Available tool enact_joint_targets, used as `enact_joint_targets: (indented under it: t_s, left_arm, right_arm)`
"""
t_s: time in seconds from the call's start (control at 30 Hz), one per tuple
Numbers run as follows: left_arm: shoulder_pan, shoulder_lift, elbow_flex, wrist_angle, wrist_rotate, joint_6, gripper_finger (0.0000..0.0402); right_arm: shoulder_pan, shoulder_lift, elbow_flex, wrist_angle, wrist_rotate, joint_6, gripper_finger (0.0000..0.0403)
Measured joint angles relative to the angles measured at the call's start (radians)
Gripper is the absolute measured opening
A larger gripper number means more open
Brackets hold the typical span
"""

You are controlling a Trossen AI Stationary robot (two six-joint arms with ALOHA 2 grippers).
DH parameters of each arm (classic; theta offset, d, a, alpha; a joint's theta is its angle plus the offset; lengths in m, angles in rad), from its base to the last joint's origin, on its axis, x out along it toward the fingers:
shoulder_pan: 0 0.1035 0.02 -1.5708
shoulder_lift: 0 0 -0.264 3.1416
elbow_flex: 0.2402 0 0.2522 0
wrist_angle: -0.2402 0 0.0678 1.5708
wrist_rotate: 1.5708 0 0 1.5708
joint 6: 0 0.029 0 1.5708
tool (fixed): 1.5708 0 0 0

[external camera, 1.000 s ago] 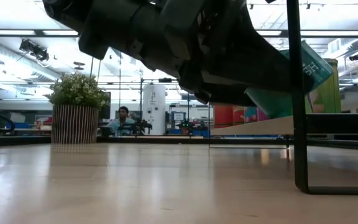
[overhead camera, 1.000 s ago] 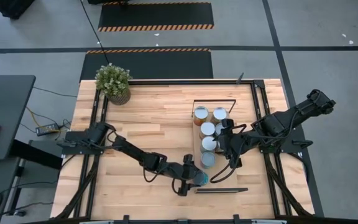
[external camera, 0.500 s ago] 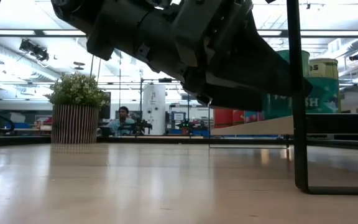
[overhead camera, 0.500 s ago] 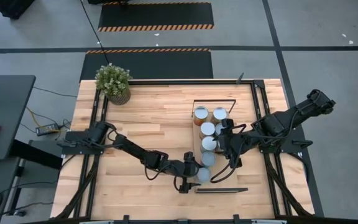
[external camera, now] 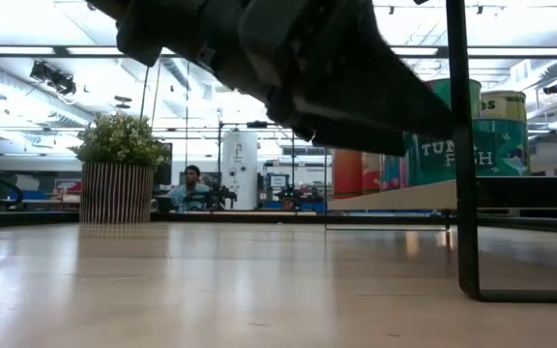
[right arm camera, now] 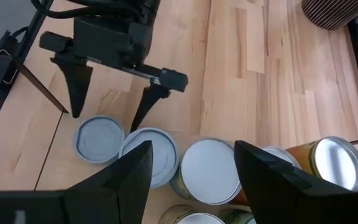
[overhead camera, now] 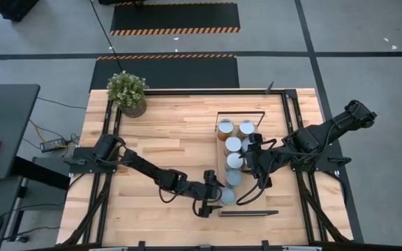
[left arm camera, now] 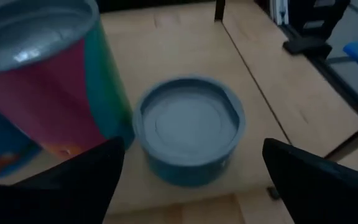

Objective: Pick and place cans onto a shelf
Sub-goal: Put the canned tuna on the shelf

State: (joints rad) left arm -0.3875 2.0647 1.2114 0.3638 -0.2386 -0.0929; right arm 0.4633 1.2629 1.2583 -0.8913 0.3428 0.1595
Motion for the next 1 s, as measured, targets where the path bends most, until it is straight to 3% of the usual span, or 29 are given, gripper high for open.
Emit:
enact_joint_targets:
  t_s: [0.47, 1.0]
  left_arm:
    - [-0.008, -0.075, 0.0, -0.16, -0.096, 0.053, 0.038]
    - [-0.007, -0.071, 0.0, -0.151, -0.135, -0.027, 0.019]
  right_arm:
    - [0.013, 0.0, 0.0, -0.003, 0.0, 0.004, 0.0233]
    - [0.011, 0.0, 0.0, -0.001, 0.005, 0.014, 0.0233]
